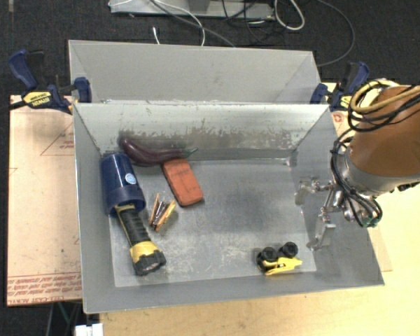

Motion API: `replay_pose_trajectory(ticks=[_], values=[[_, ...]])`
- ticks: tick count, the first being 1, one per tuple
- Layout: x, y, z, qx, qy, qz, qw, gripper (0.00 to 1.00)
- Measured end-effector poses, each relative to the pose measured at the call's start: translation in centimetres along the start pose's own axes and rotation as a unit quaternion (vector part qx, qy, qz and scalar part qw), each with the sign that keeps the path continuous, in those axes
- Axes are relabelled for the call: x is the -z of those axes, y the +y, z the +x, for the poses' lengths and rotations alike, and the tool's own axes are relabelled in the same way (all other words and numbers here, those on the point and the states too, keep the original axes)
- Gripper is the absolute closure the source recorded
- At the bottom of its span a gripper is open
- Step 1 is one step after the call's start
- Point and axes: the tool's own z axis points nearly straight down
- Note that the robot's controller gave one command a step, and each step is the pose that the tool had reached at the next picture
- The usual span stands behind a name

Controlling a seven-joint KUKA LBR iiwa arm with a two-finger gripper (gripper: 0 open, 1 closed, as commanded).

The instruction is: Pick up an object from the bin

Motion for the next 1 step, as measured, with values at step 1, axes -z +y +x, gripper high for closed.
replay_pose_trajectory(ticks=[1], values=[[-9.38,3.21,2.51,0.180,0.0006,-0.001,0.9837,0.00]])
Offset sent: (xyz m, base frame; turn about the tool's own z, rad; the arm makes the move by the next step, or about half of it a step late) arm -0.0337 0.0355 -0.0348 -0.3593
